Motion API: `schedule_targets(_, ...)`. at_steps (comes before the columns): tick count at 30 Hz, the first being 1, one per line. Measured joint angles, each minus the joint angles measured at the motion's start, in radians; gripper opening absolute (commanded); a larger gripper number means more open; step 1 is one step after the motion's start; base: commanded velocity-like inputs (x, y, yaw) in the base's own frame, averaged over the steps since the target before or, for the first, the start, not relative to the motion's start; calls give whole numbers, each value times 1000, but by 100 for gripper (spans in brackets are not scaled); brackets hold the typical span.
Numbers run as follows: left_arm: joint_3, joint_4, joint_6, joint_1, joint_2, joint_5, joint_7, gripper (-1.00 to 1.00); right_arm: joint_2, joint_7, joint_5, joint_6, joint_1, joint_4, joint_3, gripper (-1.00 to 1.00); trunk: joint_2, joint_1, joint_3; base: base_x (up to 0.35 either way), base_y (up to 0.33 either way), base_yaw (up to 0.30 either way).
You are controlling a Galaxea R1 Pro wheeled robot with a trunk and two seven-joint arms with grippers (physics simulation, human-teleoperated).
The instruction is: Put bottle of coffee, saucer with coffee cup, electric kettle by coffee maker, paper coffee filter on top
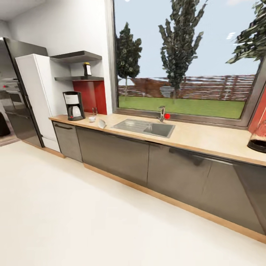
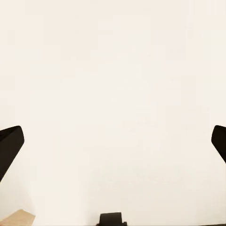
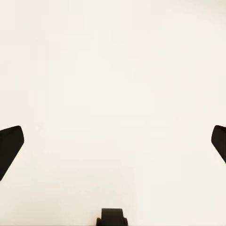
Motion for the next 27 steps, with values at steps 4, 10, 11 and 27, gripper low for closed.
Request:
schedule_targets(4,0,0,0,0,0,0,0,100,0,0,0,0,0,0,0,100,0,0,0,333,136,274)
schedule_targets(10,0,0,0,0,0,0,0,100,0,0,0,0,0,0,0,100,0,0,0,333,140,276)
schedule_targets(11,0,0,0,0,0,0,0,100,0,0,0,0,0,0,0,100,0,0,0,333,124,276)
schedule_targets(27,0,0,0,0,0,-3,0,100,0,0,0,0,0,-1,0,100,0,0,0,333,30,93)
